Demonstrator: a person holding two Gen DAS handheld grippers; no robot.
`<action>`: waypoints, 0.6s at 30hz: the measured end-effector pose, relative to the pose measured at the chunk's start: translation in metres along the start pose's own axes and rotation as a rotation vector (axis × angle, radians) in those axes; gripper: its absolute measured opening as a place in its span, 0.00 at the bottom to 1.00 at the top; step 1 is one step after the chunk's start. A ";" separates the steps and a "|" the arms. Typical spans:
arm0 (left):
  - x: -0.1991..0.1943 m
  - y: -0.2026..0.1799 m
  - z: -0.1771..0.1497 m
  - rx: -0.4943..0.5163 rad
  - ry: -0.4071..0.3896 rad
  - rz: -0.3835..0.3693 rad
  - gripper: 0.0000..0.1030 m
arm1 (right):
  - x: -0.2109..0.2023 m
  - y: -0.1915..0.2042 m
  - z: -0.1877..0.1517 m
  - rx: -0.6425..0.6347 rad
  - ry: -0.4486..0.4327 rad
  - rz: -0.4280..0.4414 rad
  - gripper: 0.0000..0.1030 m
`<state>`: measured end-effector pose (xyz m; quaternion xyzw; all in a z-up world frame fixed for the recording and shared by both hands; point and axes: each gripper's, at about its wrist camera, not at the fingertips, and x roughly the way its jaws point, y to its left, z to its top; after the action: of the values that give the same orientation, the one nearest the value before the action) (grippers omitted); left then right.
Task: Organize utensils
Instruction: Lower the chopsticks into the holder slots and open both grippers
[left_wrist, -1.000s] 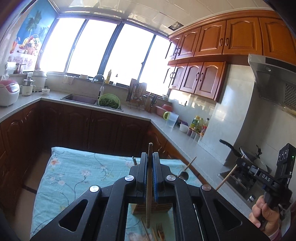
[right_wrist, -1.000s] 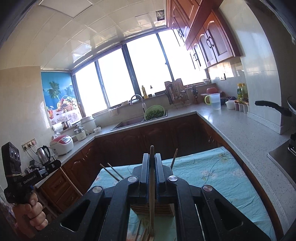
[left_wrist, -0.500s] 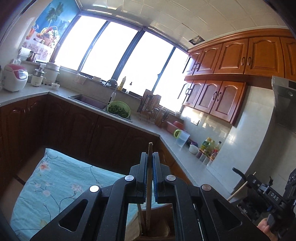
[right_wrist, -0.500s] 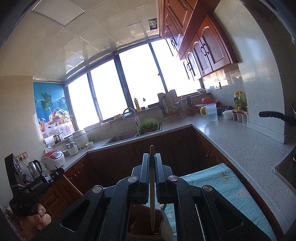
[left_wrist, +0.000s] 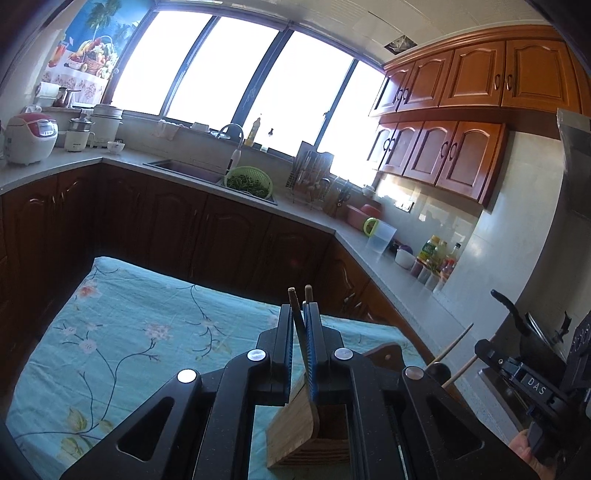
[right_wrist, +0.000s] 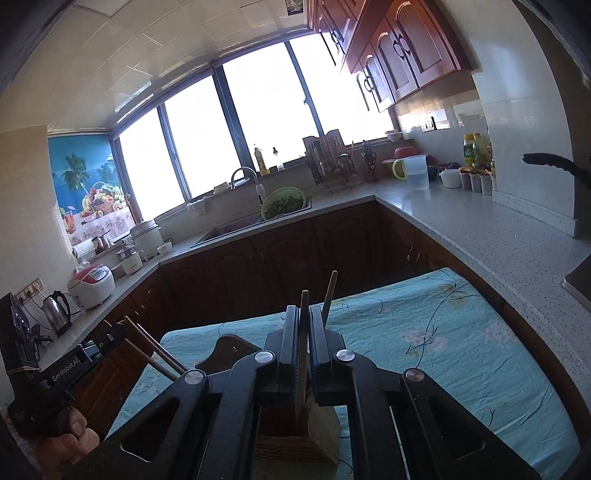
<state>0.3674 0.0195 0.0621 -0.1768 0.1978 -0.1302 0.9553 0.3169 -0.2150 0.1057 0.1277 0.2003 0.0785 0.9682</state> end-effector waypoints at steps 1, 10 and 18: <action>-0.001 -0.002 0.003 0.011 -0.003 -0.001 0.05 | 0.000 -0.001 0.000 -0.002 -0.004 -0.003 0.05; 0.004 -0.003 0.018 0.035 0.018 0.006 0.05 | 0.003 -0.001 0.004 0.001 0.011 -0.001 0.05; 0.001 -0.002 0.025 0.028 0.043 0.011 0.18 | 0.005 -0.006 0.004 0.036 0.036 0.012 0.12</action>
<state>0.3787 0.0247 0.0834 -0.1592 0.2176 -0.1314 0.9540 0.3231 -0.2204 0.1058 0.1449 0.2182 0.0827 0.9615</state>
